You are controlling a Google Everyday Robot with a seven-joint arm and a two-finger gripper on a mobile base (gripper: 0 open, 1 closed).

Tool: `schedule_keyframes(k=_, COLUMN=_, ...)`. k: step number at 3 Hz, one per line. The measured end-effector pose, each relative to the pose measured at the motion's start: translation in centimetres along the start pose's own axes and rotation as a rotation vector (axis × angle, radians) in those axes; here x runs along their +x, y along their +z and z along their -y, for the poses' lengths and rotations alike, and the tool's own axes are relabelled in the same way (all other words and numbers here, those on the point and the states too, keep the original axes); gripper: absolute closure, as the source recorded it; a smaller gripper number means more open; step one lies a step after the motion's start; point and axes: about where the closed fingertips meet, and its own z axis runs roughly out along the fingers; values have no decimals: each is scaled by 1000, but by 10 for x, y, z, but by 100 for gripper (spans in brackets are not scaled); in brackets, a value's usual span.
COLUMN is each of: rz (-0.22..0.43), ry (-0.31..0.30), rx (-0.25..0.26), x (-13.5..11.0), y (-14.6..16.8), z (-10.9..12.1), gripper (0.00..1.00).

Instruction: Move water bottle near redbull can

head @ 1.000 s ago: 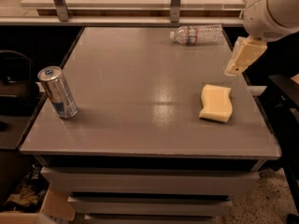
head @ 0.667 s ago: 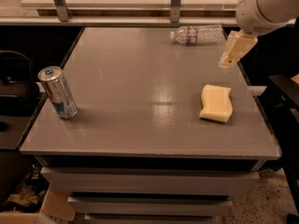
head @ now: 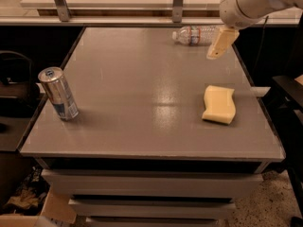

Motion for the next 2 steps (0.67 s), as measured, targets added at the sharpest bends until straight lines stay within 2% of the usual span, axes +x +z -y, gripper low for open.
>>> schedule_keyframes(k=1, rz=19, ry=-18, rx=31, x=1, y=28, z=9, gripper=0)
schedule_keyframes(k=2, rz=6, ry=-23, rx=90, x=1, y=51, z=18, gripper=0)
